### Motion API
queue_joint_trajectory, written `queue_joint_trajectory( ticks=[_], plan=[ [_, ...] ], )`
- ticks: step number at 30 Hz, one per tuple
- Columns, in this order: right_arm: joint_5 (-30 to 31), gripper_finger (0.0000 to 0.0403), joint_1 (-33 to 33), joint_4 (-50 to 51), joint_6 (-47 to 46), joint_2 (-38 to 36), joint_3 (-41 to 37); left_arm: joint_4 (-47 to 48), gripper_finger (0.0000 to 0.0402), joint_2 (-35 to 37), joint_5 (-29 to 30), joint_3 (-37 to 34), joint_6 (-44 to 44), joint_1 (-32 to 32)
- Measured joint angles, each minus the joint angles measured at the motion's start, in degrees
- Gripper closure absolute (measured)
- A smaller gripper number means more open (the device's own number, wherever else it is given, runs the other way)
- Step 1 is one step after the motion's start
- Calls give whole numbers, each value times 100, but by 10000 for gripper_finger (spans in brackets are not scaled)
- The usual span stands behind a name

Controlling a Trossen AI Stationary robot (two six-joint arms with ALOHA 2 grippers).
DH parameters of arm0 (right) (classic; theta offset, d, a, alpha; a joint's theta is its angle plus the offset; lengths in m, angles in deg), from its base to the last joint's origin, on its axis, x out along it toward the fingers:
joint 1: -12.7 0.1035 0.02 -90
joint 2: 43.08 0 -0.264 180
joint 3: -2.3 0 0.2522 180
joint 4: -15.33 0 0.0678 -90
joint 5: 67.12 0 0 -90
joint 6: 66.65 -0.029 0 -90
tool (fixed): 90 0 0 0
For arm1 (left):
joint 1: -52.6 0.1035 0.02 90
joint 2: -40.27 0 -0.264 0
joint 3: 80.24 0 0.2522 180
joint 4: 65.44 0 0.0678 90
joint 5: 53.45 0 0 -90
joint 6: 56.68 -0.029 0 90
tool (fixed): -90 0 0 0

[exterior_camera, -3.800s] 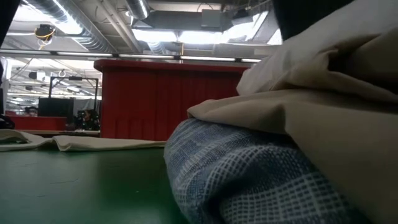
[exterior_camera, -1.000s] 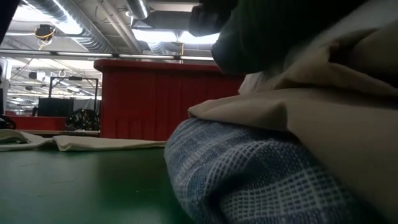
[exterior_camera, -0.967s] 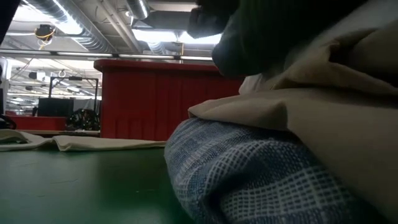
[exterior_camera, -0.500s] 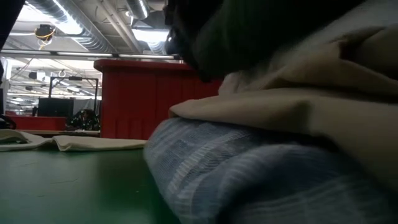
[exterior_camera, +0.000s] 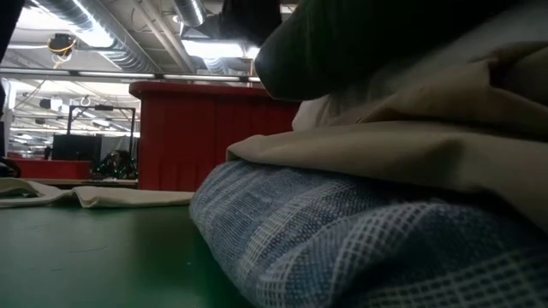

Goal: Fold Laundry from Bin
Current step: Fold the green shirt

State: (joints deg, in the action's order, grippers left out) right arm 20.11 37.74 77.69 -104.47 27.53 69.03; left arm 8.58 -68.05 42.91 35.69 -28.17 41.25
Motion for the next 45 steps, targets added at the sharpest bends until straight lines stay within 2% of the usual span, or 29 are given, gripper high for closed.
queue_joint_trajectory(
  ticks=[3,7,10,13,20,25,28,33,38,45],
  plan=[
    [472,267,3,223,81,-201,229,-370,278,164,-23,0,280,-50],
    [1388,267,-86,168,341,-342,350,-1020,278,175,-24,0,396,-166],
    [1622,267,-360,59,629,-322,350,-1495,278,101,-25,0,396,-267],
    [1500,267,-751,-119,1015,-195,350,-1810,278,-28,-25,0,394,-353],
    [756,267,-1475,-471,1793,168,350,-2319,278,-286,-27,0,392,-558],
    [-6,267,-1616,-257,2065,503,350,-2323,278,-419,-27,0,391,-678],
    [-259,267,-1609,146,2076,663,350,-2320,278,-429,-25,0,389,-702],
    [-337,267,-1609,830,2020,723,350,-2326,278,-431,-23,0,388,-690],
    [-334,267,-1609,1021,1982,713,350,-2340,278,-432,-24,0,387,-633],
    [63,267,-1609,1252,1741,669,350,-2354,278,-432,-21,0,387,-621]
  ],
)
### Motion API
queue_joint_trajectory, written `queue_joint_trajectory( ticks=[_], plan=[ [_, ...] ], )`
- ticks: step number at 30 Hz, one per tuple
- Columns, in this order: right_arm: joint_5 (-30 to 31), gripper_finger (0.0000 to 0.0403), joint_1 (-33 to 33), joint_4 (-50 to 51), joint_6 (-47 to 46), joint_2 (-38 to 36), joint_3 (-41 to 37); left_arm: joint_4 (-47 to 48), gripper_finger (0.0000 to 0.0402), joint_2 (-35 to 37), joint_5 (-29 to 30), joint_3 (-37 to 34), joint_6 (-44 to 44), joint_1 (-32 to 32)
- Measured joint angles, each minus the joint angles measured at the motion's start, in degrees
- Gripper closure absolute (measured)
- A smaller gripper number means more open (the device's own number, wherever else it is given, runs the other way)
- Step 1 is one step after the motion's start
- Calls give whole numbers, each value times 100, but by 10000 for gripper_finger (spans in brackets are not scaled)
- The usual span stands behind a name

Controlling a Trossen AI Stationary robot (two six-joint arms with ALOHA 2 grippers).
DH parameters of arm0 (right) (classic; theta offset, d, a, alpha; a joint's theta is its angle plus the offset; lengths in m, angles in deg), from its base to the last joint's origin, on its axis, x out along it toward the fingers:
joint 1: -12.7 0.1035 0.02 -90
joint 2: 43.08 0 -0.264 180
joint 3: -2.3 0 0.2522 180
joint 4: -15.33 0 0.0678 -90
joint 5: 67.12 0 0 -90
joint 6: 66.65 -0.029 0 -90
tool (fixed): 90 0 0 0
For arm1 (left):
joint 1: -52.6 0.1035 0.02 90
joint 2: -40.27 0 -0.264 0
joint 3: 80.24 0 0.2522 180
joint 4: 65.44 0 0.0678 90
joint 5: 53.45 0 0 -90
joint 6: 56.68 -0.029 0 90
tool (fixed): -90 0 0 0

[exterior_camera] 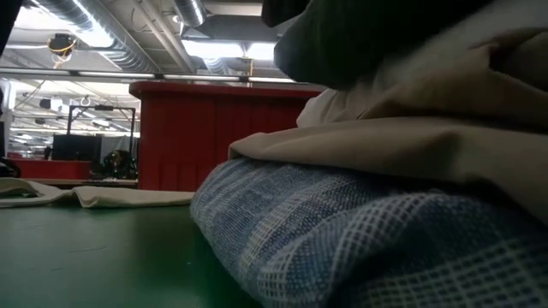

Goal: Fold Laundry from Bin
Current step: Fold the green shirt

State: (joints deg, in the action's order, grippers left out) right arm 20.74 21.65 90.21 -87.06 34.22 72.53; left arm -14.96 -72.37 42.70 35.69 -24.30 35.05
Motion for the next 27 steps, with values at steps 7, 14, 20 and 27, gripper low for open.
queue_joint_trajectory(
  ticks=[7,14,20,27],
  plan=[
    [-50,267,0,185,-32,-233,24,-61,278,0,-2,0,0,-3],
    [125,267,2,594,153,-446,633,-61,278,0,-2,0,0,-5],
    [1391,267,0,79,236,-426,826,-60,278,0,-2,0,0,-3],
    [1663,267,-2,-383,593,12,826,-60,278,0,-2,0,0,-18]
  ],
)
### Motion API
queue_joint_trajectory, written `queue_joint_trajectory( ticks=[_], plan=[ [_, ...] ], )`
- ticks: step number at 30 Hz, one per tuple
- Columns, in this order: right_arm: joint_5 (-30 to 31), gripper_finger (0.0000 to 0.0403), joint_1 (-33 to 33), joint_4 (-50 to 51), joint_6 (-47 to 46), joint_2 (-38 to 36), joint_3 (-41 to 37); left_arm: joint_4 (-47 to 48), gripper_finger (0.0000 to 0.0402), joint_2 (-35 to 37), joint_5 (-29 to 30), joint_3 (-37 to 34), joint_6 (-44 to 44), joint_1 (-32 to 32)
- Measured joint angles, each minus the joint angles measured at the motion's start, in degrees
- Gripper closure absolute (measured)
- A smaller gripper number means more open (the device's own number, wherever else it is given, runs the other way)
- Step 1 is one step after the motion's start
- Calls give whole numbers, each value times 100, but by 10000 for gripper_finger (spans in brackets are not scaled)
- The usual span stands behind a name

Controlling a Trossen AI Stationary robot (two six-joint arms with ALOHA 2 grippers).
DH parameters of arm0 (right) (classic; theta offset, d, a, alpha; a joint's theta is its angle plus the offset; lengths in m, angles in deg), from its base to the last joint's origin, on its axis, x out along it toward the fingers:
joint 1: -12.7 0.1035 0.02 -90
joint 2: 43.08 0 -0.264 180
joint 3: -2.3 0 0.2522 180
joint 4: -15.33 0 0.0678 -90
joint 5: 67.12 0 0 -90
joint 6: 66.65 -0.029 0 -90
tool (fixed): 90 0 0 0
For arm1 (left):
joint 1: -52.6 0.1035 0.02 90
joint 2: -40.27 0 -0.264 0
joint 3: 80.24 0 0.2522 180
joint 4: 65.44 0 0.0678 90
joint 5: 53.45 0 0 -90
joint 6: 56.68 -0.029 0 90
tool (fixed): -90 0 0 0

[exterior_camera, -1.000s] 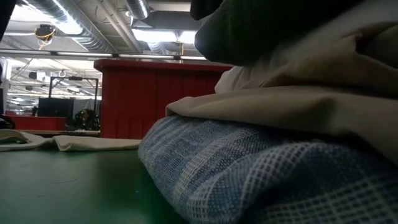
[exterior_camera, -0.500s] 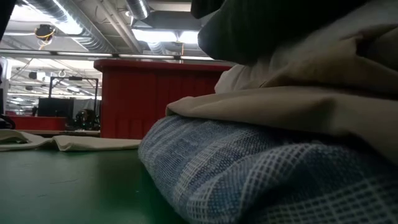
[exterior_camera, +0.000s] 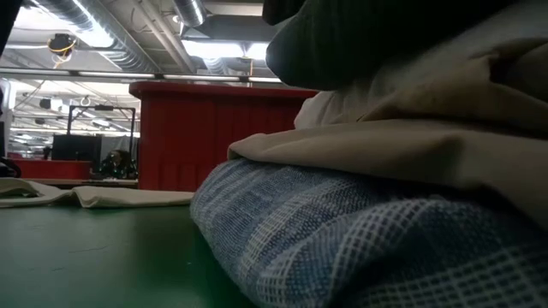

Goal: Fold Laundry from Bin
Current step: Fold the green shirt

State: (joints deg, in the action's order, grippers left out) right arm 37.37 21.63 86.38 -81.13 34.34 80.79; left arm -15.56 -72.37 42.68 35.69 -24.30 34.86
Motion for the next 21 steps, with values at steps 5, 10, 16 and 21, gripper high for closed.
queue_joint_trajectory(
  ticks=[5,10,16,21],
  plan=[
    [-254,267,2,469,86,461,0,-11,278,0,0,0,9,-10],
    [-576,267,4,1130,139,608,0,-177,278,0,0,0,4,-40],
    [-90,267,4,1400,-72,292,43,-380,278,0,-4,0,4,-46],
    [-440,267,28,1483,-384,-190,186,-1036,278,0,-469,0,2,-46]
  ],
)
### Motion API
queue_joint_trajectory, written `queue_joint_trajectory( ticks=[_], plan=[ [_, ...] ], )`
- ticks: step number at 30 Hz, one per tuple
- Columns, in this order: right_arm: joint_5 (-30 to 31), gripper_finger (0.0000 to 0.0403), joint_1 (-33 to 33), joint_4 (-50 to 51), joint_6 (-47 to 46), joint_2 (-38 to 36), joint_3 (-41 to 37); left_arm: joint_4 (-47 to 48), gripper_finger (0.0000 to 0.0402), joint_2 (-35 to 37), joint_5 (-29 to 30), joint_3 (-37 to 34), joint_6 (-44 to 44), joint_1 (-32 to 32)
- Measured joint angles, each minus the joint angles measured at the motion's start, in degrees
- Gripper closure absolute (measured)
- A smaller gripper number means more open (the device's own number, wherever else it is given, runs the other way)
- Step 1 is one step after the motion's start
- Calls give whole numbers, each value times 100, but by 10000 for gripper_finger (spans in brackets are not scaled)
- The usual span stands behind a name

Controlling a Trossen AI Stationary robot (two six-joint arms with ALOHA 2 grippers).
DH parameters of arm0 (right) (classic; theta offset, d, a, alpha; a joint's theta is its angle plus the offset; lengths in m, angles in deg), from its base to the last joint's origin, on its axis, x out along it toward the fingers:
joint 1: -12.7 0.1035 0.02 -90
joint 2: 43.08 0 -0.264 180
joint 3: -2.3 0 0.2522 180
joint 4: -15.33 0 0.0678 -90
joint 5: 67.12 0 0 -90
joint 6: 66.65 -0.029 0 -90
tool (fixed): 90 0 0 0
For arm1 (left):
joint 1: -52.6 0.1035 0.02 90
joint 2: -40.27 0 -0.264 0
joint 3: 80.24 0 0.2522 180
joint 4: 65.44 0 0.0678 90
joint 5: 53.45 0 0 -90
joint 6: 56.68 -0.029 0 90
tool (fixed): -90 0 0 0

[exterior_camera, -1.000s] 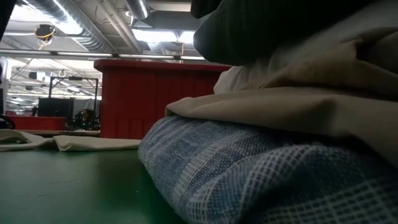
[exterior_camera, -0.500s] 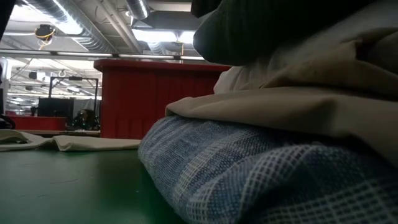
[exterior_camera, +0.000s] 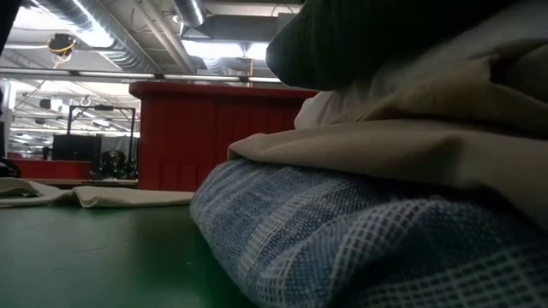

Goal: Fold Laundry from Bin
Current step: Fold the green shirt

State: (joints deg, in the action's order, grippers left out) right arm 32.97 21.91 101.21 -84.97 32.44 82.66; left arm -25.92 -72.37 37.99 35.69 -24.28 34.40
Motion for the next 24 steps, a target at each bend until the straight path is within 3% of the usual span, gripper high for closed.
queue_joint_trajectory(
  ticks=[5,11,15,24],
  plan=[
    [-405,267,335,-95,-396,-419,26,-345,278,0,-90,0,-4,-34],
    [-153,267,1049,-631,-1054,-524,-27,152,278,-72,258,2,-188,-127],
    [-259,267,1416,-1275,-1133,-499,-438,561,278,-242,454,2,-216,-176],
    [-365,267,1633,-2623,-1660,-478,-1627,679,278,-446,200,-19,-621,-86]
  ],
)
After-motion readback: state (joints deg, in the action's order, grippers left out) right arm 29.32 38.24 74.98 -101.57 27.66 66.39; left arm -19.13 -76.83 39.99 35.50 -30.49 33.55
